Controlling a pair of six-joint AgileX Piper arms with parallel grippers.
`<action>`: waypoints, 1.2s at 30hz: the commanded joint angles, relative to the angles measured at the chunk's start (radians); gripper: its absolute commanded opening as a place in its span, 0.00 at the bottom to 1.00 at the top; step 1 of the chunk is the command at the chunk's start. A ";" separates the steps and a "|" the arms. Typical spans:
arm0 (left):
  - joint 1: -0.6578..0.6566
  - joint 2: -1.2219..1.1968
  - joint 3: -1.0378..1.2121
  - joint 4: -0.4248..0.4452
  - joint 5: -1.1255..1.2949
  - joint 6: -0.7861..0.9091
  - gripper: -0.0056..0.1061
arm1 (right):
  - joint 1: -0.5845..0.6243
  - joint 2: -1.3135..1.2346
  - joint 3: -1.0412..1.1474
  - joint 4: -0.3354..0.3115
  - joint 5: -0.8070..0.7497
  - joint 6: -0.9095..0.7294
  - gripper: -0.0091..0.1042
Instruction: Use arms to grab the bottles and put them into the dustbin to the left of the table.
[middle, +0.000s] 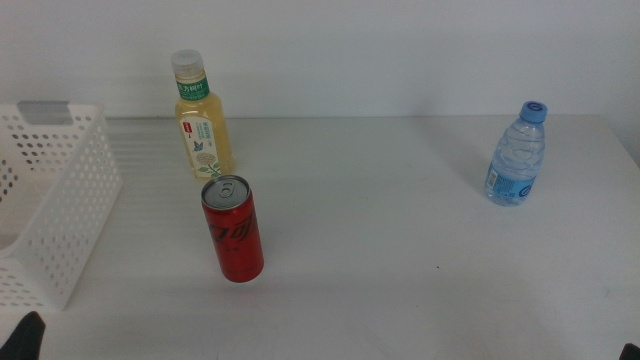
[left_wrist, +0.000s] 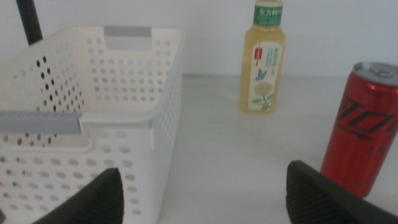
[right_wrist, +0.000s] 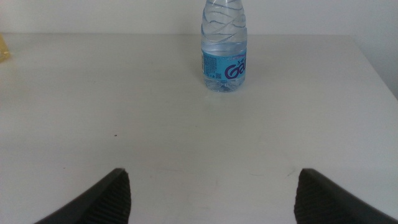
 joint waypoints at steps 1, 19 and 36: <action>-0.002 0.054 -0.037 -0.008 -0.083 -0.015 0.78 | -0.005 -0.027 -0.009 -0.004 -0.074 -0.010 0.70; -0.212 0.612 -0.459 0.000 -0.185 -0.012 0.78 | -0.005 -0.027 -0.009 -0.004 -0.074 -0.010 0.70; -0.441 0.917 -0.139 -0.014 -0.811 -0.055 0.78 | -0.005 -0.027 -0.009 -0.004 -0.074 -0.010 0.70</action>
